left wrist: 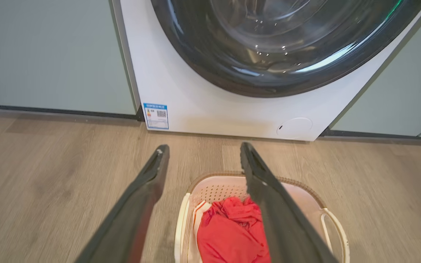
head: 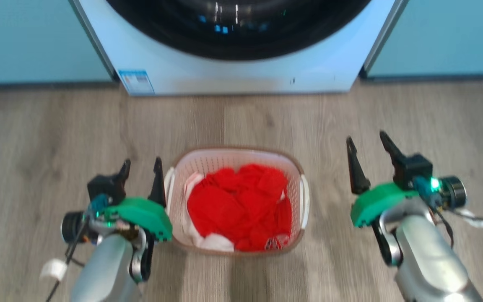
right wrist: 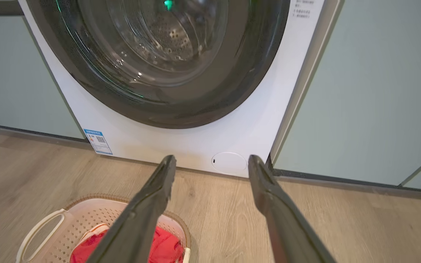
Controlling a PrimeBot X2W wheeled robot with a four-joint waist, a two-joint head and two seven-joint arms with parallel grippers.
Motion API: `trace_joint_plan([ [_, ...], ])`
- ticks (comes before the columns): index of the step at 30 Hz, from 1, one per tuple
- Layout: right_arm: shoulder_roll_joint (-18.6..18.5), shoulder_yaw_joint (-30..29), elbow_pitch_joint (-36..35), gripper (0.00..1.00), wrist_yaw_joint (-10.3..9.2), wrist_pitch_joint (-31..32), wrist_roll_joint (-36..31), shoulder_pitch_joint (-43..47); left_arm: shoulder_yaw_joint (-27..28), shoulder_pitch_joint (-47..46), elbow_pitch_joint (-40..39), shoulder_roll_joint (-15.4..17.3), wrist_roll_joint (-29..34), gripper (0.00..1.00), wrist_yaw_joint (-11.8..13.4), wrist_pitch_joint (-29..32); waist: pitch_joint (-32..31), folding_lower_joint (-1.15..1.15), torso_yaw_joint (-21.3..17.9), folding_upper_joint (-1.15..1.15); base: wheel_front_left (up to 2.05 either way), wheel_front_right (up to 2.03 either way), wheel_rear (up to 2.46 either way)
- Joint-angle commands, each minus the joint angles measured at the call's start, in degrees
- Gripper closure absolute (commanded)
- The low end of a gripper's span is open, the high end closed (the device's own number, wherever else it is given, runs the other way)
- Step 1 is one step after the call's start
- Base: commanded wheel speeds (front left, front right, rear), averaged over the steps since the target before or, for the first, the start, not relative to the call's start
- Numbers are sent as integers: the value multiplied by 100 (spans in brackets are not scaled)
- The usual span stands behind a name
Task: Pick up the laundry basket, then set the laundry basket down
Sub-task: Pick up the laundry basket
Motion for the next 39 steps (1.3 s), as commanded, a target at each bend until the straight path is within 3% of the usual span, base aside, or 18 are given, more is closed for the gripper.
trace_joint_plan([
  [1,-28,155,-88,0,41,-69,49,-193,159,-292,-79,23,31,0,-18,-55,458,0,-59,0,0,0,0],
  [13,14,907,1656,0,41,-58,697,-1588,344,-1807,2113,26,297,0,-244,-55,2057,0,-198,0,0,0,0],
  [22,100,1510,2721,0,41,52,1445,-2345,270,-2688,3552,62,460,0,-477,-55,2747,0,-229,0,0,0,0],
  [30,125,2215,2888,0,41,371,2473,-2647,17,-3254,4138,169,630,0,-663,-23,3159,0,-288,0,0,0,0],
  [39,122,2778,3209,0,41,552,3164,-3056,-165,-3636,4282,292,678,0,-666,373,3572,0,-367,0,0,0,0],
])
